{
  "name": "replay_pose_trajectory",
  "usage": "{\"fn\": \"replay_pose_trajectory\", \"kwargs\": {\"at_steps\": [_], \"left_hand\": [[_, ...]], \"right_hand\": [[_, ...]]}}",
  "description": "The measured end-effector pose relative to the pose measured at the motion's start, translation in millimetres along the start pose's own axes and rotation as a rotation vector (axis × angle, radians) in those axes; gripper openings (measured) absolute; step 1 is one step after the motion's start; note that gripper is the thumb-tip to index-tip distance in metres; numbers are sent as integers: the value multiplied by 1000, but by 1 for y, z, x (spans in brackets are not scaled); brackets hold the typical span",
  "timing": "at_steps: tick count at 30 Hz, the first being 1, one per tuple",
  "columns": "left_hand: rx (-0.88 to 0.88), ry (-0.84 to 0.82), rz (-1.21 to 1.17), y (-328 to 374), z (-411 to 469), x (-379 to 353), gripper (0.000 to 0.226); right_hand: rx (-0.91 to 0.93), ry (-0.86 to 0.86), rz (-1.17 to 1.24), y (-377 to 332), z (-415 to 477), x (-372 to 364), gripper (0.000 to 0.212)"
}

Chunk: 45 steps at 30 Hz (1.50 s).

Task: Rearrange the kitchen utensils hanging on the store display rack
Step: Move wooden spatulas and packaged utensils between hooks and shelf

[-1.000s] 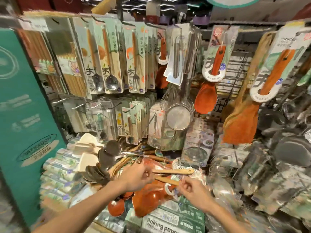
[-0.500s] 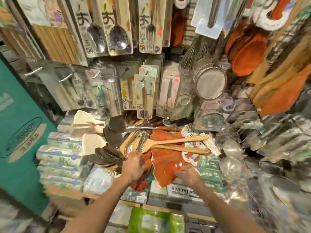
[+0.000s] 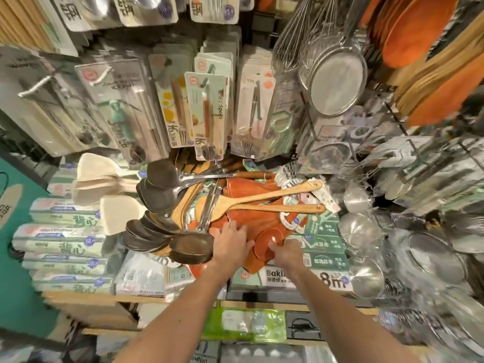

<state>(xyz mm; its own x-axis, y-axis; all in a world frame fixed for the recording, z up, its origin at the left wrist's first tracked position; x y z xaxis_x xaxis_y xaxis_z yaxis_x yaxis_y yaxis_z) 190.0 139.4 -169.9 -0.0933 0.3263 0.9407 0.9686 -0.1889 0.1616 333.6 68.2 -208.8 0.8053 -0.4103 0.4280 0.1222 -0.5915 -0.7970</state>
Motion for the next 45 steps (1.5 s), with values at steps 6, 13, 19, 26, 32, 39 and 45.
{"fn": "replay_pose_trajectory", "kwargs": {"at_steps": [6, 13, 19, 26, 32, 39, 45], "left_hand": [[4, -50, -207, 27, 11, -14, 49], [-5, -250, -365, 47, 11, -24, 42], [13, -456, -697, 34, -6, -29, 14], [114, -380, -703, -4, 2, -1, 17], [59, -44, -317, -5, 56, 18, 38], [-78, 9, 126, 44, 87, 5, 69], [-157, 25, 213, 61, 91, -7, 52]], "right_hand": [[-40, -61, 160, 2, -10, 13, 16], [-162, -221, 412, 14, -29, 25, 17], [-118, -401, 514, 13, -49, 22, 30], [-120, -417, 441, 5, -50, 9, 32], [-111, -397, 404, 4, -53, 18, 26], [-70, -225, 320, 17, -45, 53, 15], [-57, -166, 249, 33, -41, 87, 16]]}}
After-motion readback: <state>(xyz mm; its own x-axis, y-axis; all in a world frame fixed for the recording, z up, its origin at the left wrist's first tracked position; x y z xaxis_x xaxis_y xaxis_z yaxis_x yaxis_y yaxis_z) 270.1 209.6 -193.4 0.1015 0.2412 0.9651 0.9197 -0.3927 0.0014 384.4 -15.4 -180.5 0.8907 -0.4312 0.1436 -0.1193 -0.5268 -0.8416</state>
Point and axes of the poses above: each hand's wrist, its own z-axis towards the middle knuckle, its own x-axis out of the back of the hand, y = z × x, the point moved 4 cm from there along z, towards the middle knuckle, and after that the axes turned 15 degrees about x, right-handed, at the moved point
